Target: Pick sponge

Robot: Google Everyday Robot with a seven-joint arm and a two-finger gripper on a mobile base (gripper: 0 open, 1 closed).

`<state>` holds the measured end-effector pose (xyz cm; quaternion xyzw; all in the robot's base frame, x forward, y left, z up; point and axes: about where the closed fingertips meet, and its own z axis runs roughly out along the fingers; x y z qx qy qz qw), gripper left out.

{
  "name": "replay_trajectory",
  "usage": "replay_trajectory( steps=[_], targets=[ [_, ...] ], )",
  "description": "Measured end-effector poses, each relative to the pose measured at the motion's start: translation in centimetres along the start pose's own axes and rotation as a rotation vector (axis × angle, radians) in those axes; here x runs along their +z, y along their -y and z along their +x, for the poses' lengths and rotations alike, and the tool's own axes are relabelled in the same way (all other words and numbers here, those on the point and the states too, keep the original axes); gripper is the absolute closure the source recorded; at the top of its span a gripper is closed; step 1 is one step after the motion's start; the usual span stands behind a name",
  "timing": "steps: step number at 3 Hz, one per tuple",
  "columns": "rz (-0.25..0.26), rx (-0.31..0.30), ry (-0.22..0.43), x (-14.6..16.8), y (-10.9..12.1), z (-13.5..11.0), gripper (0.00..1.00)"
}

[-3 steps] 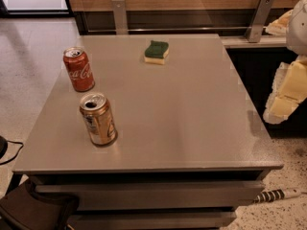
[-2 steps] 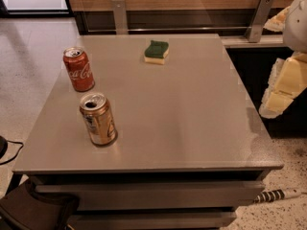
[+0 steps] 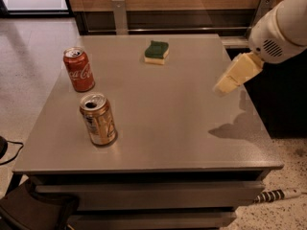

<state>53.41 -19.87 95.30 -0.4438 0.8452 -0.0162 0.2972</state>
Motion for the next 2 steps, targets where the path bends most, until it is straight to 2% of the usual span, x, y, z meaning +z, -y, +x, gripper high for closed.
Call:
replay_trajectory(
  steps=[1,2],
  targets=[
    [0.034,0.178,0.161,4.2,1.4,-2.2,0.00],
    [0.044,0.248,0.317,6.9,2.3,-4.9,0.00]
  ],
)
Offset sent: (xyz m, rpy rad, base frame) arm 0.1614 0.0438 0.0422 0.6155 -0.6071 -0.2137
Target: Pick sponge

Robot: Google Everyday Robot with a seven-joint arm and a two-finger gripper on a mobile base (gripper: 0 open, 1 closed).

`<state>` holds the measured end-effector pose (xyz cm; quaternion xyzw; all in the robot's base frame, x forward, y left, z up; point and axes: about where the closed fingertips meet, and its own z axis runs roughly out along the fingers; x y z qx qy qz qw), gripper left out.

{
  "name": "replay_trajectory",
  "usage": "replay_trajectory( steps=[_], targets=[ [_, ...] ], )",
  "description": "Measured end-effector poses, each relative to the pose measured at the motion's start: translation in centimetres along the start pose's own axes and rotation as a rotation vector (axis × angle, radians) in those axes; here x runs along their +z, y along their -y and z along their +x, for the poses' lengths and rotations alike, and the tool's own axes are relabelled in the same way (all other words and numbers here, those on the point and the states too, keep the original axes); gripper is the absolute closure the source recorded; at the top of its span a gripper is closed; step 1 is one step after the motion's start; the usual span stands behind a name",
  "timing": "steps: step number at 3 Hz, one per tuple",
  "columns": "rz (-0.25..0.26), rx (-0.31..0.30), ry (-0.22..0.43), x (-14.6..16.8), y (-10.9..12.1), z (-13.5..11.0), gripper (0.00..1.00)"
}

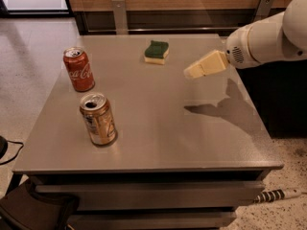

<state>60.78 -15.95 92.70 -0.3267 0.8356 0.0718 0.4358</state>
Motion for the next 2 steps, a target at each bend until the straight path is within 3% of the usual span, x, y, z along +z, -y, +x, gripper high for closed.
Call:
replay_trajectory(
  steps=[1,2],
  targets=[
    [0.033,0.000,0.222,3.5,1.2,-4.2,0.00],
    [0.099,-0.015,0.376,4.6,2.9,-7.6,0.00]
  ],
)
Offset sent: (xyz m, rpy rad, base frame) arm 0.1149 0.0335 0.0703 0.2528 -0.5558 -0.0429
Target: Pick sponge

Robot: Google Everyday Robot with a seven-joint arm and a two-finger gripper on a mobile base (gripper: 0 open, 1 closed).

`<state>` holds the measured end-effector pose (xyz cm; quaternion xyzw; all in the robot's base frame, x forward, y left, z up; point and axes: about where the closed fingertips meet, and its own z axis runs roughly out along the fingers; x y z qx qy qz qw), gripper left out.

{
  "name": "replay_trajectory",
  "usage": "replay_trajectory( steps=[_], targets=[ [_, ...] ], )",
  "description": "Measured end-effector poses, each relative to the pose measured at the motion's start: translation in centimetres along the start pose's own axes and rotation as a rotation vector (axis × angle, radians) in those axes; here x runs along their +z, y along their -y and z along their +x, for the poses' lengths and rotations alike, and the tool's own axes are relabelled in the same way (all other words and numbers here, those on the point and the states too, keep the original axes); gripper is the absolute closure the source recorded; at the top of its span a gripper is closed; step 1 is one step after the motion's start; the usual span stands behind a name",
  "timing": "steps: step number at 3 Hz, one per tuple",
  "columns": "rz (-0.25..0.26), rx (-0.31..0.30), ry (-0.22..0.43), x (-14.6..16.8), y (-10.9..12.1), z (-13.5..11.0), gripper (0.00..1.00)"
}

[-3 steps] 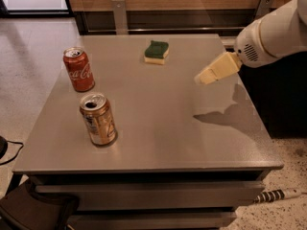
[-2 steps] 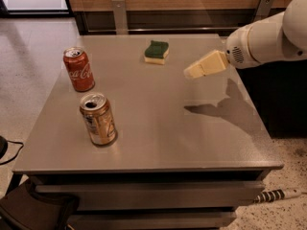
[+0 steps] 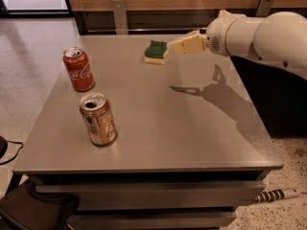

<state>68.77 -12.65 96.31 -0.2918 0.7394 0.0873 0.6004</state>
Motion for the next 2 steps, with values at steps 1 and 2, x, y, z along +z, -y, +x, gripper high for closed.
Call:
replay_trajectory(
  steps=[1,2],
  targets=[
    [0.026,0.004,0.035,0.5,0.5,-0.9,0.00],
    [0.027,0.024,0.043,1.5,0.6,-0.6,0.00]
  ],
)
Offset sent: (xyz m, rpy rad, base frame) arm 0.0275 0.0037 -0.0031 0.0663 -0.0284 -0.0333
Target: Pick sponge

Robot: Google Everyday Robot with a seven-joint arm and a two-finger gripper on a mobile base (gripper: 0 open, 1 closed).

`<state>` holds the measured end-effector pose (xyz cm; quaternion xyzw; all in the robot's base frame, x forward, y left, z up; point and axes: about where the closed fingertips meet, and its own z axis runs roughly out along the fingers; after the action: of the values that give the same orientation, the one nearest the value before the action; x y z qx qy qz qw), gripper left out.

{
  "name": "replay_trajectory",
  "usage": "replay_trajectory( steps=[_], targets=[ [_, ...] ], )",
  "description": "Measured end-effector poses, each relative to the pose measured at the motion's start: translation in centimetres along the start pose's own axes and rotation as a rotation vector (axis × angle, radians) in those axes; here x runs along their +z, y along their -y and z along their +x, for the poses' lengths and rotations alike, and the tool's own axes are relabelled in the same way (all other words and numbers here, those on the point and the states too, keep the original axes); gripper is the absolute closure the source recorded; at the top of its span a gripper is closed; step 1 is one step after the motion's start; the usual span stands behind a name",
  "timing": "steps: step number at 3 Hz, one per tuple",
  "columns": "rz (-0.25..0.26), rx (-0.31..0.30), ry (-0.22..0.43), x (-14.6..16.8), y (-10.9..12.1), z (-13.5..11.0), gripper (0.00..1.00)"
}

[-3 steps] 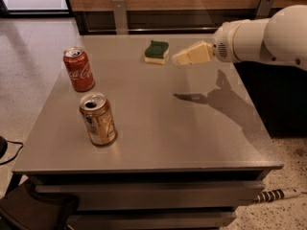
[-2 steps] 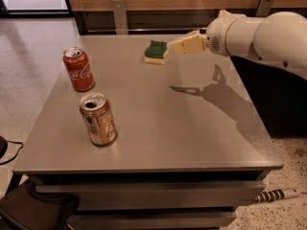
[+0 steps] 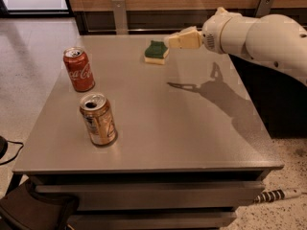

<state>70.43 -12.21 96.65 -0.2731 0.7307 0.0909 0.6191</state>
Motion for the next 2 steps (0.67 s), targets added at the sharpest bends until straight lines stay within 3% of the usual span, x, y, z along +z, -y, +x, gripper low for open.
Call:
replay_trajectory(
  steps=[2],
  targets=[
    [0.034,-0.033,-0.116,6.2,-0.6,5.5,0.00]
  ],
)
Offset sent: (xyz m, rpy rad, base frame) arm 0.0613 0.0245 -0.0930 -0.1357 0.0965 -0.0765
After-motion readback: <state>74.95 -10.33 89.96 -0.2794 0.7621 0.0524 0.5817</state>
